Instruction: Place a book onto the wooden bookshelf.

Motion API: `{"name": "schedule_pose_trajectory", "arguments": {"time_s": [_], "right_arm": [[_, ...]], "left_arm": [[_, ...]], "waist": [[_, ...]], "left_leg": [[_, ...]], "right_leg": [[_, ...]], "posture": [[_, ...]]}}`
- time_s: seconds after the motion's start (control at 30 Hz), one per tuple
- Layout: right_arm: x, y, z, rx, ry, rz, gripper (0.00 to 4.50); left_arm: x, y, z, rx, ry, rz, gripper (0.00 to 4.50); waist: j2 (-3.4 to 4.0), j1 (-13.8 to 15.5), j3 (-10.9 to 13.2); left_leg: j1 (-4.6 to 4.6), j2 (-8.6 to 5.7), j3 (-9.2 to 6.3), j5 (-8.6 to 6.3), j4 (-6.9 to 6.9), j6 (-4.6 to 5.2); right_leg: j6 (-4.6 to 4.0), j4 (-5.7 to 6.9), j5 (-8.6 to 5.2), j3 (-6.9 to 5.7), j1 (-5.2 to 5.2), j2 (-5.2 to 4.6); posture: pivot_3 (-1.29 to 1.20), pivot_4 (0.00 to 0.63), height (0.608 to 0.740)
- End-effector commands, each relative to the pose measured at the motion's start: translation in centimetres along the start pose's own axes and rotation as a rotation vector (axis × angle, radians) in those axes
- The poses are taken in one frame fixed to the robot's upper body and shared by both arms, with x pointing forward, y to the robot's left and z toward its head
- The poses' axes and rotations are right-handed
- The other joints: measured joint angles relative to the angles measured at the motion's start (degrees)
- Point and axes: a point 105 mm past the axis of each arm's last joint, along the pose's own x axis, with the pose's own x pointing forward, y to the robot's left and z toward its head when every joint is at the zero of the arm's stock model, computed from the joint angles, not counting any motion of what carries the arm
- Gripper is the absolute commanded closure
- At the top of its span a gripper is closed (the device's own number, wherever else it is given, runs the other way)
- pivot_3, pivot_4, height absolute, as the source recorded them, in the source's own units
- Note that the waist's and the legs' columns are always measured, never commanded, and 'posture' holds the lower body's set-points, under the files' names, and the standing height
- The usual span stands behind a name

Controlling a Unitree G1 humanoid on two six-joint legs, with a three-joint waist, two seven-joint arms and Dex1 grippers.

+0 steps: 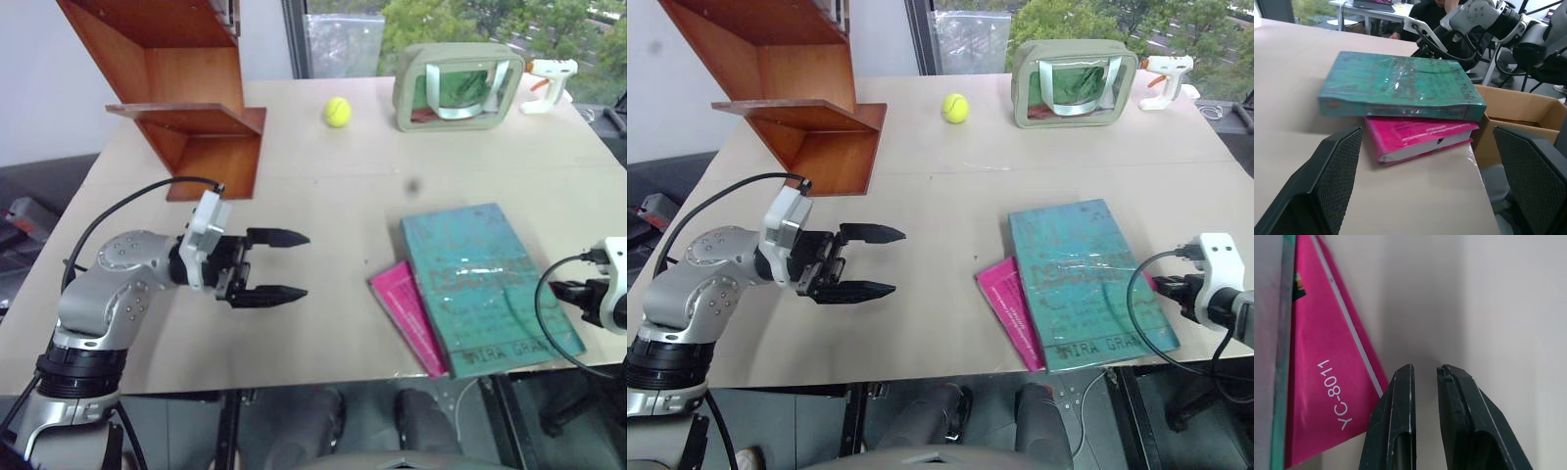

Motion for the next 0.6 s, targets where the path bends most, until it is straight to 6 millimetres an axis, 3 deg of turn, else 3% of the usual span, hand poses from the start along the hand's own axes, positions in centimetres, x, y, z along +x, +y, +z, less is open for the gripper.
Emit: {"name": "schedule_pose_trajectory", "arguments": {"time_s": [0.03, 0.13, 0.27, 0.6], "right_arm": [[-1.0, -2.0, -0.2, 0.015, 0.003, -0.092, 3.72], [-2.0, -3.3, -1.0, 0.026, 0.03, -0.134, 3.72], [-2.5, -2.6, -2.0, 0.023, 0.064, -0.077, 3.72], [1.2, 3.9, -2.1, 0.045, 0.042, 0.158, 3.72]], "left_arm": [[-0.9, -0.2, 0.6, 0.06, 0.007, 0.011, 0.0], [-1.2, -0.1, 0.4, 0.061, 0.009, 0.016, 0.0], [-1.1, 0.1, 0.5, 0.064, 0.007, 0.019, 0.0], [-1.0, 0.5, 0.5, 0.067, 0.005, 0.025, 0.0]], "waist": [[0.0, 0.1, 0.0], [0.03, 0.4, 0.0], [0.02, 0.5, 0.0], [-0.14, -1.2, -0.1]], "left_leg": [[0.0, 0.0, 0.0, 0.0, 0.0, 0.0], [0.0, -0.02, 0.0, 0.0, 0.0, 0.0], [-0.02, -0.04, -0.03, 0.0, 0.0, 0.0], [0.16, 0.22, 0.0, -0.1, 0.0, 0.01]], "right_leg": [[0.0, 0.0, 0.0, 0.0, 0.0, 0.0], [-0.01, -0.01, 0.0, -0.01, 0.0, -0.01], [-0.01, -0.06, 0.0, -0.06, 0.02, -0.02], [-0.11, -0.03, 0.08, -0.01, 0.11, 0.07]], "posture": [[0.0, 0.15, 0.74], [0.0, 0.15, 0.74], [0.0, 0.15, 0.74], [0.0, 0.15, 0.74]]}}
